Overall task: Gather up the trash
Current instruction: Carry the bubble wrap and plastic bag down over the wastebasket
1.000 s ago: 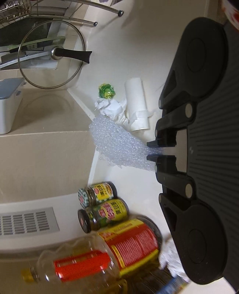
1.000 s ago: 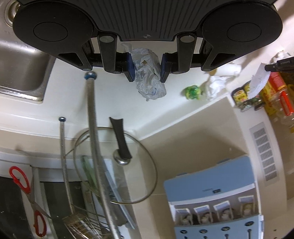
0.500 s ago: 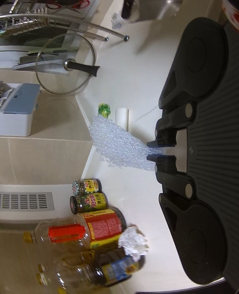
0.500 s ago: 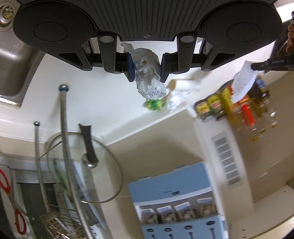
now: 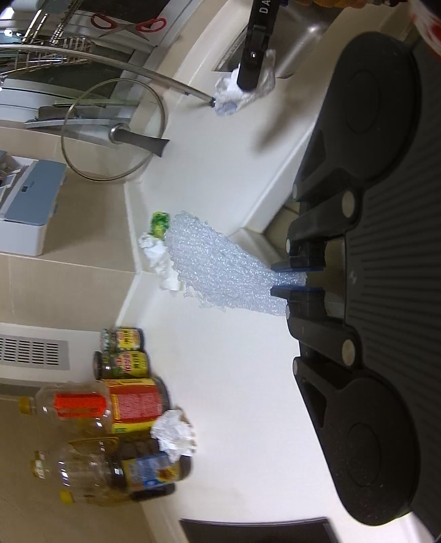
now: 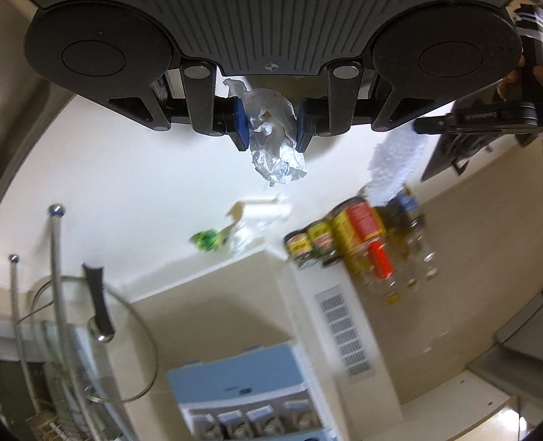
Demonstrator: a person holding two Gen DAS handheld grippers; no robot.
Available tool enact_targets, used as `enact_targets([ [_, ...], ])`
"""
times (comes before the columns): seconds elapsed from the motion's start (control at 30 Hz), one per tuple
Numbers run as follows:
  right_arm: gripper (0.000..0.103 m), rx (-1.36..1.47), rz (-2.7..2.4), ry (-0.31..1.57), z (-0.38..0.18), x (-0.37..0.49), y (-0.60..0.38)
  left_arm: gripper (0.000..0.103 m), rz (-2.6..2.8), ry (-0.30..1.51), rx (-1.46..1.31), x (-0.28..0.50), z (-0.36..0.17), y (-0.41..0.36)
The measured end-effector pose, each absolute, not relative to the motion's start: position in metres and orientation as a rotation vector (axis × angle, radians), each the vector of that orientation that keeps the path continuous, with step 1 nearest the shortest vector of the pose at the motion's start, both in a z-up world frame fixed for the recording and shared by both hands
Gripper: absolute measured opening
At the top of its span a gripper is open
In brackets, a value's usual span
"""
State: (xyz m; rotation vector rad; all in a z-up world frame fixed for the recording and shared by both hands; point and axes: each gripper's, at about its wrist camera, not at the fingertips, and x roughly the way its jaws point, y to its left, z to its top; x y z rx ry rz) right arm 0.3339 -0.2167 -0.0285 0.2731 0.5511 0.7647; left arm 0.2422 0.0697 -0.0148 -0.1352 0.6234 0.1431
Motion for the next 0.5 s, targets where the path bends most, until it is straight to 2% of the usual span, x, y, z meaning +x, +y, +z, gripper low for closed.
enact_targets([
  [0.5,0.03,0.178,0.862,0.701,-0.074,0.299,-0.175,0.006,0.145,0.768,-0.182,0.225,-0.059,0.043],
])
